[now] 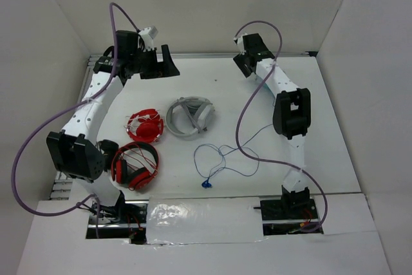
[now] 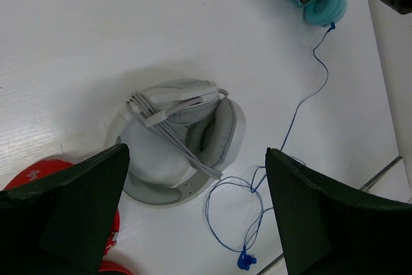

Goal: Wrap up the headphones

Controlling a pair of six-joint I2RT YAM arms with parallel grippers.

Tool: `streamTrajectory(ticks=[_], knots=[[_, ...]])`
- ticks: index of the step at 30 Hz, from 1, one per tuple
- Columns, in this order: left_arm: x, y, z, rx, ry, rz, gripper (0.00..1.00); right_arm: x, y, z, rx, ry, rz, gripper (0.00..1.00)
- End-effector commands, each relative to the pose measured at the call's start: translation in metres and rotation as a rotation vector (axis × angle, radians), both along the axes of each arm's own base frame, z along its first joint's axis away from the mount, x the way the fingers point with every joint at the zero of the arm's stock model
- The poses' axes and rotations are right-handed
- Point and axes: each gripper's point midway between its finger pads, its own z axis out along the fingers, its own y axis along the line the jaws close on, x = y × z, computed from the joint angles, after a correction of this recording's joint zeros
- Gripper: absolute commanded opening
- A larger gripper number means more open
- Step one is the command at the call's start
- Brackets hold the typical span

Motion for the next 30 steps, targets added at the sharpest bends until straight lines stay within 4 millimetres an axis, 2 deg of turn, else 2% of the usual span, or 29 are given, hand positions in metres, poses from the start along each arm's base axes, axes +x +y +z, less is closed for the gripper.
streamTrajectory(ticks=[1,4,9,14,17,19,22,23,24,25,26,30], knots=[[0.006,0.005,0.014,0.001,-0.038,-0.012,0.99,-0.004,0.002,-0.007,-0.096,0.062,0.024,0.99],[0.009,0.009,0.011,0.0,-0.028,-0.007,0.99,-0.011,-0.001,-0.033,-0.119,0.131,0.029,0.98],[0.012,0.012,0.012,-0.005,-0.033,-0.004,0.99,-0.017,-0.007,-0.062,-0.156,0.202,0.021,0.95],[0.012,0.015,0.013,-0.003,-0.036,0.002,0.99,-0.021,-0.025,-0.085,-0.287,0.243,-0.038,0.87],[0.011,0.017,0.013,-0.005,-0.034,0.004,0.99,-0.02,-0.032,-0.088,-0.332,0.226,-0.064,0.8],[0.01,0.017,0.013,-0.006,-0.034,0.003,0.99,-0.017,-0.034,-0.086,-0.356,0.2,-0.074,0.73],[0.009,0.016,0.015,-0.01,-0.038,-0.002,0.99,-0.013,-0.035,-0.08,-0.392,0.165,-0.086,0.69],[0.008,0.016,0.015,-0.009,-0.039,-0.003,0.99,-0.01,-0.035,-0.078,-0.395,0.149,-0.086,0.65],[0.008,0.016,0.016,-0.01,-0.039,-0.002,0.99,-0.009,-0.034,-0.078,-0.399,0.141,-0.083,0.4],[0.008,0.016,0.016,-0.01,-0.038,-0.002,0.99,-0.009,-0.034,-0.076,-0.405,0.13,-0.089,0.29],[0.007,0.017,0.017,-0.008,-0.042,0.0,0.99,-0.008,-0.036,-0.075,-0.42,0.12,-0.097,0.25],[0.005,0.018,0.018,-0.004,-0.049,0.004,0.99,-0.007,-0.039,-0.074,-0.44,0.112,-0.116,0.26]])
